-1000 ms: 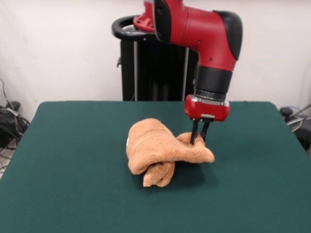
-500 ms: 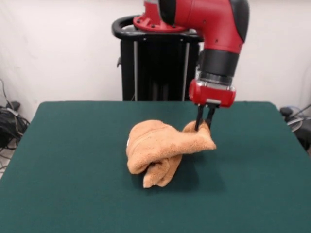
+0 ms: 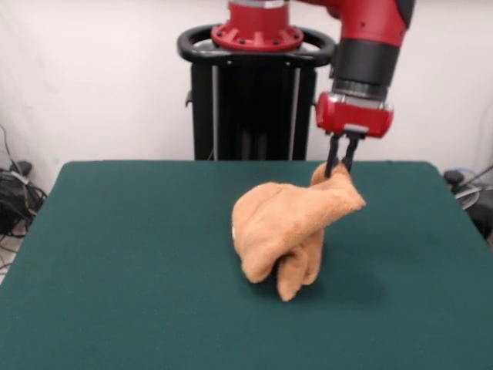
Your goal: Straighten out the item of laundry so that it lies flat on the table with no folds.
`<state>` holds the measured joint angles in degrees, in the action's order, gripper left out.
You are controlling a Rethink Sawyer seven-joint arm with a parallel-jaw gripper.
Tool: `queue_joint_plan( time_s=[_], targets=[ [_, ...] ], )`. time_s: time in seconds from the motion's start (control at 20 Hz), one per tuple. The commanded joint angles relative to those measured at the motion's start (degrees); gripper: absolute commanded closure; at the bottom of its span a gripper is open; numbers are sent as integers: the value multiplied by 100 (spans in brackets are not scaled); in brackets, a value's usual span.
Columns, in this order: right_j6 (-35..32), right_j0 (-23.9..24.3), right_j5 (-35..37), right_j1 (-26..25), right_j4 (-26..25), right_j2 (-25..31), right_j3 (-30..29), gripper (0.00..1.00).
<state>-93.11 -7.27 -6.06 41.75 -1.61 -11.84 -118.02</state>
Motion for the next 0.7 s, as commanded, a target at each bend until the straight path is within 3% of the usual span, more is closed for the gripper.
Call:
queue_joint_plan(
  time_s=[0.05,0.7],
  targets=[
    [-1259,-232,900,687,376,-9,-456,100],
    [-1354,-606,1431,1146,431,-300,-562,100]
  ],
)
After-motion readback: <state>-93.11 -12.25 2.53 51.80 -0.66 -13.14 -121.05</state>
